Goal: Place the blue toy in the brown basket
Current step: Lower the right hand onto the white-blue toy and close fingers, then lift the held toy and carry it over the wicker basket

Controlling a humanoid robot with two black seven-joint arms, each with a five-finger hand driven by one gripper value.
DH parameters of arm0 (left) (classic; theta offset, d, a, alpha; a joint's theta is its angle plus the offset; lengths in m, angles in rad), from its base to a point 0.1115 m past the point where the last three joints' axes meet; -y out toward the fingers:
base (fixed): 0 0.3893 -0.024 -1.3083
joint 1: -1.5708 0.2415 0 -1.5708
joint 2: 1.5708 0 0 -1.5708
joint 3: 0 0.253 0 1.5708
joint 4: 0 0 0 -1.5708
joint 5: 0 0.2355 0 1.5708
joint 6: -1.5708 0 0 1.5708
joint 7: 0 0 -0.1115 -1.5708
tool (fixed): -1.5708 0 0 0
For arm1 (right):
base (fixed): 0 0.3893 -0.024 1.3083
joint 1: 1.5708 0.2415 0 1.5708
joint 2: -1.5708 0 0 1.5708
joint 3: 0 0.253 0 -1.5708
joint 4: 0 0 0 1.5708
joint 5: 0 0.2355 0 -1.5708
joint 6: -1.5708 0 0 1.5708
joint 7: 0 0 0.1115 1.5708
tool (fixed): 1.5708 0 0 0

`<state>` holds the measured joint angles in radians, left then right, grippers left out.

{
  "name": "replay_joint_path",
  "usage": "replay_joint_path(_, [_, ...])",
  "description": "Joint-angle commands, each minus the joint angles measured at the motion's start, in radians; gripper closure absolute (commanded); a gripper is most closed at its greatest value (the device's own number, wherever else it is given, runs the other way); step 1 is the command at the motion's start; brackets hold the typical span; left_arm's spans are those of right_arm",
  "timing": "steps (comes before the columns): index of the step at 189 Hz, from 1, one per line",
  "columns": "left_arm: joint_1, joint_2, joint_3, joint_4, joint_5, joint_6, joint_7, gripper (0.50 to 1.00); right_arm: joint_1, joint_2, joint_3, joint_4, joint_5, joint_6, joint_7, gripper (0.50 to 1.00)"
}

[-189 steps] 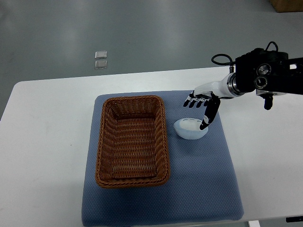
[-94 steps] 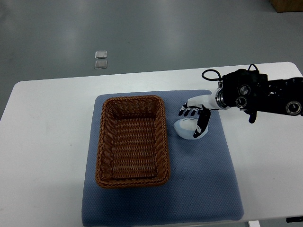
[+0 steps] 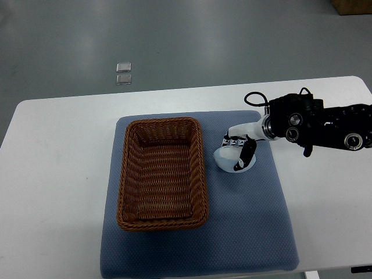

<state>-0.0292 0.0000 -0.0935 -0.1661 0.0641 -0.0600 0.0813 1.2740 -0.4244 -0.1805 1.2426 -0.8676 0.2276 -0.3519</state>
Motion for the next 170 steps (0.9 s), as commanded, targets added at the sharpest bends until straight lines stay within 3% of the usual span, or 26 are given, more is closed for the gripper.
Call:
replay_joint_path(1, [0.0,0.0,0.0,0.0,0.0,0.0,0.0,0.5,0.008,-0.014,0.001,0.0,-0.007,0.009,0.007,1.0])
replay_joint_path(59, [0.0,0.0,0.0,0.0,0.0,0.0,0.0,0.5,0.182,-0.091,0.039,0.066,0.025,0.079,0.008,1.0])
replay_joint_path(90, [0.0,0.0,0.0,0.0,0.0,0.0,0.0,0.5,0.309,-0.06,0.041,0.084,0.101,0.081,0.01,1.0])
replay_joint_path(134, [0.0,0.0,0.0,0.0,0.0,0.0,0.0,0.5,0.372,0.159,0.022,0.057,0.157,0.059,0.011,1.0])
replay_joint_path(170, [0.0,0.0,0.001,0.011,-0.001,0.0,0.0,0.5,0.367,0.378,-0.042,-0.084,0.157,0.022,0.01,1.0])
